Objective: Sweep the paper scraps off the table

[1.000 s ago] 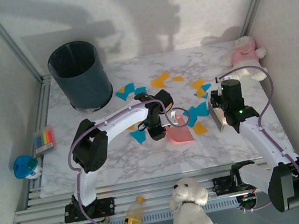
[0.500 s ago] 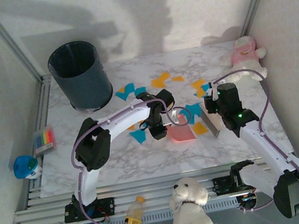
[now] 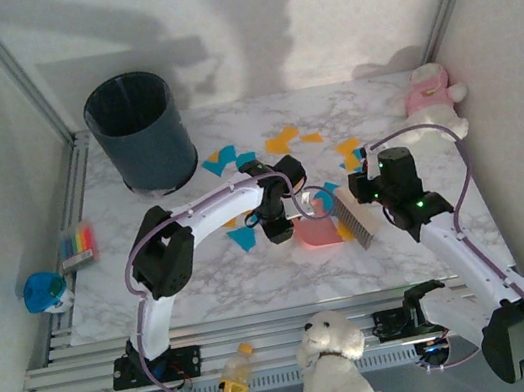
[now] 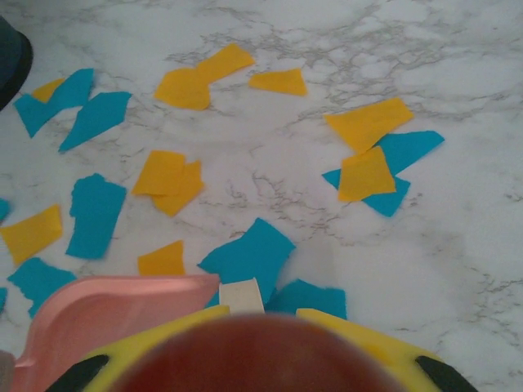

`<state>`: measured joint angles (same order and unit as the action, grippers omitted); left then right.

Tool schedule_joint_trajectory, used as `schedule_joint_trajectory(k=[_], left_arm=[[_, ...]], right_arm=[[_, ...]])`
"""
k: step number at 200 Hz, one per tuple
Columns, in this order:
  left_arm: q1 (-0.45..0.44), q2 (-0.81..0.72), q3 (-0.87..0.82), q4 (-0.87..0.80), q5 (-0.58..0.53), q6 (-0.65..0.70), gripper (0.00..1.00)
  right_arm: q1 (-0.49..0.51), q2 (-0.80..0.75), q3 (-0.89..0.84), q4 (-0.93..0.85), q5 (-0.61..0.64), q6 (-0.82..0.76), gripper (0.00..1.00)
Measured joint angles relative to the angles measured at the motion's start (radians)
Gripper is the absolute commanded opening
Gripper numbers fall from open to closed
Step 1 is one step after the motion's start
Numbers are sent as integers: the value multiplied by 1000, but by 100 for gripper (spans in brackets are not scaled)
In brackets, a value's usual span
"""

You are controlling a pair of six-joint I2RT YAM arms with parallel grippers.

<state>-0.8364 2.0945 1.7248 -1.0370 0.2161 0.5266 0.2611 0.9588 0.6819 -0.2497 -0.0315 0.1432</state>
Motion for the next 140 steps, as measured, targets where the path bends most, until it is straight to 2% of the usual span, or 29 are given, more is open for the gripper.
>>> schedule_joint_trajectory(k=[59,140], left_arm=[[0,0,-3,5,-6,-11,0],[5,0,-8,15,-31,-54,0]], right_arm=[[0,-65,0,-19,13,6,0],[0,-58,15,-17,181,32,0]])
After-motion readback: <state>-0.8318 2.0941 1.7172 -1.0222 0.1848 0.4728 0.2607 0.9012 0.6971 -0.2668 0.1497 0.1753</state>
